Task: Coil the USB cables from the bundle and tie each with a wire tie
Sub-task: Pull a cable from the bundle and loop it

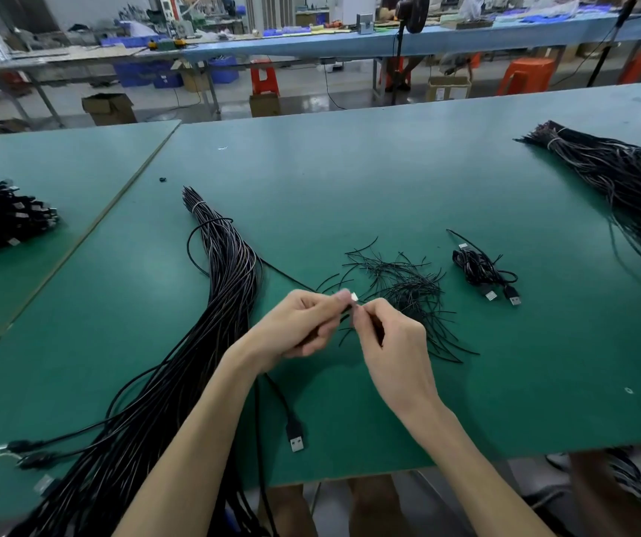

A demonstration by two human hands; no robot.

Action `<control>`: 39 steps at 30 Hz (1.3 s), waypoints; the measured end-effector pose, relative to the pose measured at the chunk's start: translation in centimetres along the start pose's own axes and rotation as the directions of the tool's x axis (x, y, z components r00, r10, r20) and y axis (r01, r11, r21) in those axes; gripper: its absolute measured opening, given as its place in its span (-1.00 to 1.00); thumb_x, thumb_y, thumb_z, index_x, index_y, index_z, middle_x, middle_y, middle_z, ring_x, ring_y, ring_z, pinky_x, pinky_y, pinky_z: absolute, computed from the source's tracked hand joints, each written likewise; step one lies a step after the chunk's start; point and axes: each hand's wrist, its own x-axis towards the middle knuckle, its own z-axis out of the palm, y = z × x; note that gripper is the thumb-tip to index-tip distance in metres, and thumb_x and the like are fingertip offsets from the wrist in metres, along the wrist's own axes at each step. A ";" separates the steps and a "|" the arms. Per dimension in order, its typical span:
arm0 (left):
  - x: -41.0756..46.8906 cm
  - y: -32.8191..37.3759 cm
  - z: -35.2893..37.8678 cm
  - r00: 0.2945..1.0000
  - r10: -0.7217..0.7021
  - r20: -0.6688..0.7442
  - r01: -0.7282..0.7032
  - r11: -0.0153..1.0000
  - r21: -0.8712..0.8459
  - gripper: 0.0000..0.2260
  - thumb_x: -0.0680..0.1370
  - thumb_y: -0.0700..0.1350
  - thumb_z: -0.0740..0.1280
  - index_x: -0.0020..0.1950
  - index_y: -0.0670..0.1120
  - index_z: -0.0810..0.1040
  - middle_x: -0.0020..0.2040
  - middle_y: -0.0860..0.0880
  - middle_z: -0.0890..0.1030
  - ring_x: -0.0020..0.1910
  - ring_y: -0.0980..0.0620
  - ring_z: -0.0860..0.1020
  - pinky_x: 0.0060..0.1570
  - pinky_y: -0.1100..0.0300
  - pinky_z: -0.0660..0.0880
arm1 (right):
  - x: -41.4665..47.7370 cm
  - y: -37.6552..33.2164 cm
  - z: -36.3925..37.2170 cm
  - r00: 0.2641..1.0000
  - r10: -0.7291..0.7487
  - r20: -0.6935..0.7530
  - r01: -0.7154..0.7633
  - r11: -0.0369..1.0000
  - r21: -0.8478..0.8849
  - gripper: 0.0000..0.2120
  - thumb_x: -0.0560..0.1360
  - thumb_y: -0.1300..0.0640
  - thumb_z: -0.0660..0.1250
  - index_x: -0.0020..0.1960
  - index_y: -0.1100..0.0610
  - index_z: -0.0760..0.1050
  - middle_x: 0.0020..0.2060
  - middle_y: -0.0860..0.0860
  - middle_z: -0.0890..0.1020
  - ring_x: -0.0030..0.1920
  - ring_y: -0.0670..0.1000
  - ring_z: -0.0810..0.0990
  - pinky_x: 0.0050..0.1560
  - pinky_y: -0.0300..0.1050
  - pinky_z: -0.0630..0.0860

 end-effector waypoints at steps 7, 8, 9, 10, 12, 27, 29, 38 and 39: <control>0.6 -0.3 0.5 0.985 0.175 -0.009 -0.175 0.984 -0.024 -0.52 0.68 0.16 0.25 -0.26 -0.19 0.45 -0.41 -0.22 0.62 -0.54 -0.12 0.57 -0.52 0.23 0.40 | 0.0 -0.4 -0.4 1.000 0.001 -0.017 0.001 0.993 0.118 -0.69 0.68 -0.06 0.26 -0.18 0.04 0.50 -0.45 -0.22 0.52 -0.53 -0.12 0.37 -0.48 -0.39 0.24; 0.8 -0.4 0.8 0.978 0.203 -0.037 -0.203 0.979 0.003 -0.49 0.68 0.16 0.25 -0.25 -0.24 0.45 -0.39 -0.22 0.63 -0.51 -0.15 0.60 -0.48 0.19 0.46 | 0.0 -0.5 -0.3 0.999 -0.026 -0.017 0.028 0.994 0.107 -0.71 0.69 -0.04 0.26 -0.17 0.03 0.50 -0.43 -0.26 0.54 -0.51 -0.14 0.43 -0.45 -0.43 0.27; 0.9 -0.5 1.1 0.970 0.231 -0.073 -0.229 0.973 0.029 -0.48 0.67 0.16 0.26 -0.23 -0.28 0.48 -0.38 -0.22 0.63 -0.48 -0.16 0.62 -0.43 0.16 0.51 | -0.1 -0.6 -0.2 0.998 -0.057 -0.012 0.058 0.994 0.097 -0.73 0.70 -0.02 0.25 -0.15 0.03 0.51 -0.39 -0.29 0.57 -0.46 -0.16 0.50 -0.41 -0.45 0.31; 1.0 -0.6 1.3 0.959 0.259 -0.118 -0.255 0.966 0.047 -0.48 0.67 0.16 0.28 -0.22 -0.28 0.51 -0.37 -0.20 0.64 -0.44 -0.16 0.64 -0.38 0.14 0.56 | -0.2 -0.6 -0.1 0.997 -0.075 -0.003 0.075 0.993 0.089 -0.74 0.70 -0.01 0.23 -0.12 0.03 0.51 -0.35 -0.27 0.60 -0.40 -0.16 0.56 -0.36 -0.44 0.35; 1.2 -0.7 1.2 0.929 0.300 -0.218 -0.296 0.954 0.049 -0.54 0.65 0.12 0.32 -0.26 -0.22 0.58 -0.34 -0.12 0.67 -0.35 -0.10 0.69 -0.23 0.15 0.63 | -0.1 -0.5 -0.1 0.998 -0.067 -0.002 0.067 0.994 0.083 -0.78 0.70 0.00 0.20 -0.06 0.03 0.53 -0.31 -0.19 0.64 -0.31 -0.11 0.62 -0.30 -0.34 0.45; 1.5 -0.6 2.5 0.965 0.203 -0.164 -0.211 0.977 -0.031 -0.81 0.70 -0.38 0.14 0.06 -0.25 0.54 -0.11 -0.12 0.65 -0.15 0.09 0.68 -0.04 0.22 0.61 | 0.1 0.0 -0.1 0.998 -0.025 -0.058 0.032 0.991 0.131 -0.92 0.66 0.05 0.25 0.10 0.01 0.50 -0.14 -0.14 0.69 -0.10 -0.10 0.69 -0.08 -0.25 0.58; 1.5 -0.7 2.4 0.971 0.198 -0.131 -0.210 0.974 -0.086 -0.82 0.69 -0.39 0.14 0.11 -0.28 0.54 -0.06 -0.12 0.65 -0.10 0.10 0.69 0.01 0.23 0.59 | 0.0 0.0 -0.1 0.998 -0.050 -0.049 0.056 0.990 0.126 -0.94 0.68 0.11 0.26 0.11 0.03 0.50 -0.13 -0.16 0.68 -0.12 -0.15 0.68 -0.11 -0.34 0.53; 1.1 -1.1 1.1 0.978 0.167 -0.126 -0.194 0.950 -0.246 -0.78 0.61 -0.10 0.39 0.21 -0.10 0.71 0.20 -0.17 0.69 0.25 -0.09 0.63 0.30 0.10 0.51 | -0.3 0.1 0.2 0.978 -0.204 -0.040 0.205 0.979 0.012 -0.95 0.67 0.16 0.28 0.07 0.10 0.51 0.17 -0.15 0.63 -0.10 -0.22 0.58 -0.04 -0.28 0.56; 1.1 -1.1 1.1 0.980 0.163 -0.117 -0.188 0.950 -0.250 -0.77 0.61 -0.08 0.39 0.23 -0.10 0.70 0.21 -0.18 0.69 0.28 -0.12 0.62 0.35 0.04 0.48 | -0.3 0.1 0.2 0.976 -0.215 -0.047 0.215 0.977 0.006 -0.96 0.67 0.15 0.28 0.08 0.08 0.51 0.17 -0.14 0.63 -0.07 -0.21 0.60 -0.02 -0.26 0.57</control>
